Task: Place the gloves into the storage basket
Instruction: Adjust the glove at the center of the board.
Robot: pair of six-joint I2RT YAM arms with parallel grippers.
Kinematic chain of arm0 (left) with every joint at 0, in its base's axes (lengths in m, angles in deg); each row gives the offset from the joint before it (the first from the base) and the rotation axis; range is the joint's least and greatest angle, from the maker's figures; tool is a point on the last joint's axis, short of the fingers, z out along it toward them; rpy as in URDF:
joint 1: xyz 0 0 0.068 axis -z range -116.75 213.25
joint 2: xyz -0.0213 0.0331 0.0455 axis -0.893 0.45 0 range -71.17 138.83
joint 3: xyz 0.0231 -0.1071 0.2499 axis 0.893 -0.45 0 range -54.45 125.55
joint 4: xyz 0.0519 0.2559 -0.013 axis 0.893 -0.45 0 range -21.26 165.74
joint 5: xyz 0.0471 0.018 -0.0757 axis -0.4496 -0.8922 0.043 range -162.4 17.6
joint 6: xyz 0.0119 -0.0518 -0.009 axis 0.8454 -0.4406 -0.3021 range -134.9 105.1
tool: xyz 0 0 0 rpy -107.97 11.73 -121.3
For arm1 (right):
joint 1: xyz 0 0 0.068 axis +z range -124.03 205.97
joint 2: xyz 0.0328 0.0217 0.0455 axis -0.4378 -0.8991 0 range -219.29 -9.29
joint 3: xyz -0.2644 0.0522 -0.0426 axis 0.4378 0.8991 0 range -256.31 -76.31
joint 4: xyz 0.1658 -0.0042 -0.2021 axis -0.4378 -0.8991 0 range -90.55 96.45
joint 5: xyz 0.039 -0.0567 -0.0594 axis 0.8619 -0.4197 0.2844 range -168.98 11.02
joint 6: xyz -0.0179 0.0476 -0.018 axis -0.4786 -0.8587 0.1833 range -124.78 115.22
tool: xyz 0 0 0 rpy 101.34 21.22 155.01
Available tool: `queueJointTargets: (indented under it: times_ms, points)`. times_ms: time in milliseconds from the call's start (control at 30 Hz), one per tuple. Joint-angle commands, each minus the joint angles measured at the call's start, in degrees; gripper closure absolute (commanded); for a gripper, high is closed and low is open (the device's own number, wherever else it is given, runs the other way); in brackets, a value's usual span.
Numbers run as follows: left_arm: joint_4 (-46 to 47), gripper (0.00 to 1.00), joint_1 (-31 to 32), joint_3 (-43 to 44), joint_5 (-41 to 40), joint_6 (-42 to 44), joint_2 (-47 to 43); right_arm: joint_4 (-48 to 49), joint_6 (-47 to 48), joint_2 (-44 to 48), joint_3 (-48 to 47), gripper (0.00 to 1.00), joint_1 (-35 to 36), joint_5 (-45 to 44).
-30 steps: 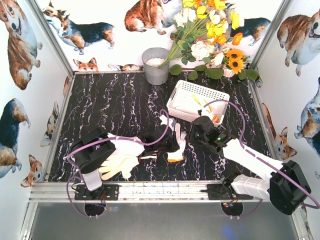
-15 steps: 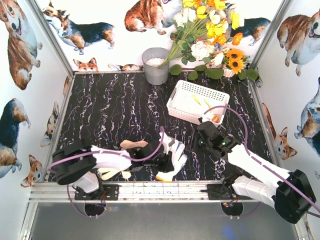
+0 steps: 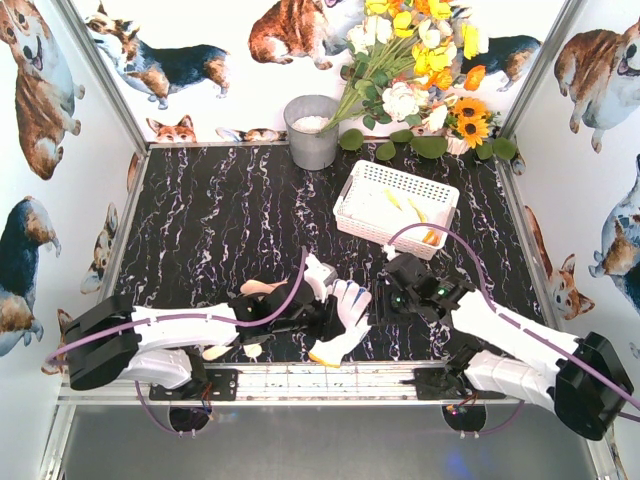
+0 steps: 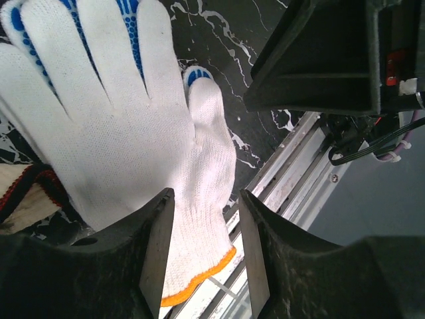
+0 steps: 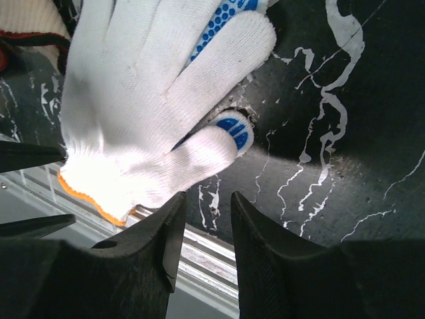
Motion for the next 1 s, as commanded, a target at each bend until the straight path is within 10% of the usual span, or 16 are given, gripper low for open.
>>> queueJointTargets:
  times_ms: [0, 967]
  points:
    - [-2.7, 0.61, 0.2, 1.3, -2.6, 0.7, -1.6, 4.3, 1.0, -2.1, 0.3, 0.66, 0.4, -2.0]
    - [-2.7, 0.62, 2.0, 0.8, -4.1, -0.6, -0.3, 9.3, 6.0, -13.5, -4.2, 0.73, 1.6, -4.9]
